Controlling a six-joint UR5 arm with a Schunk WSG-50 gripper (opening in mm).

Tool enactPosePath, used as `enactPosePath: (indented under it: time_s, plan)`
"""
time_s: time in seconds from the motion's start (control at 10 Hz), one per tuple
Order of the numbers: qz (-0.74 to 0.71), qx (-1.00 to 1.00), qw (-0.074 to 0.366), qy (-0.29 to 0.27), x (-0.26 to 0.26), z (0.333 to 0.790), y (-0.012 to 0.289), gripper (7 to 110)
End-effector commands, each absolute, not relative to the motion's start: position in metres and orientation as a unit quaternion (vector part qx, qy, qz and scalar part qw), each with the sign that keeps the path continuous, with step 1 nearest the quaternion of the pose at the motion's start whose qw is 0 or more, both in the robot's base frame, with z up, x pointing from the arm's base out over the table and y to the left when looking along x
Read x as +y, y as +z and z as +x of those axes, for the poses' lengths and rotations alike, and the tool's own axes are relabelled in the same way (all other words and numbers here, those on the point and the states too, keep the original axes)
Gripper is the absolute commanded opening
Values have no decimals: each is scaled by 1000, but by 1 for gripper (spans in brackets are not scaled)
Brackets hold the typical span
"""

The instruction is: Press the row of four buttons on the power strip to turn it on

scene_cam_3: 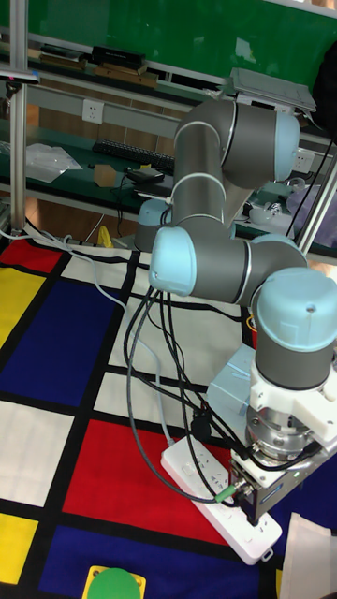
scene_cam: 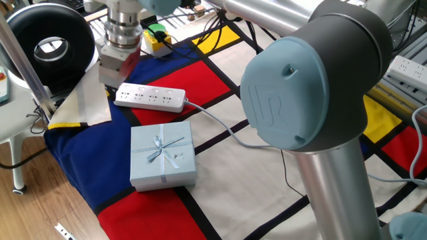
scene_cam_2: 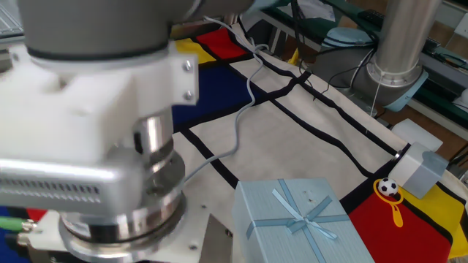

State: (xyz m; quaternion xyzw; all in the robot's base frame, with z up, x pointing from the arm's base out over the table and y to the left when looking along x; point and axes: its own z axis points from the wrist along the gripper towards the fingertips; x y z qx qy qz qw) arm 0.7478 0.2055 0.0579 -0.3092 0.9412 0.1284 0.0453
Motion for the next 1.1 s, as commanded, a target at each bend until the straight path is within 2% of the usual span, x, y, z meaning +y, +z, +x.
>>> enactPosePath:
  time_s: [0.0, 0.1, 0.2, 0.4, 0.5, 0.8, 1.0]
  plan:
    - [-304, 942, 34, 136, 197, 757, 89, 88]
    - [-301, 944, 39, 131, 190, 764, 91, 66]
    - [-299, 947, 46, 112, 177, 774, 89, 66]
    - [-274, 960, 44, 34, 130, 787, 87, 66]
    - [-267, 962, 46, 27, 120, 789, 91, 7]
    - [-210, 976, 64, -7, 84, 781, 104, 7]
    - [-178, 981, 76, -4, 78, 773, 105, 7]
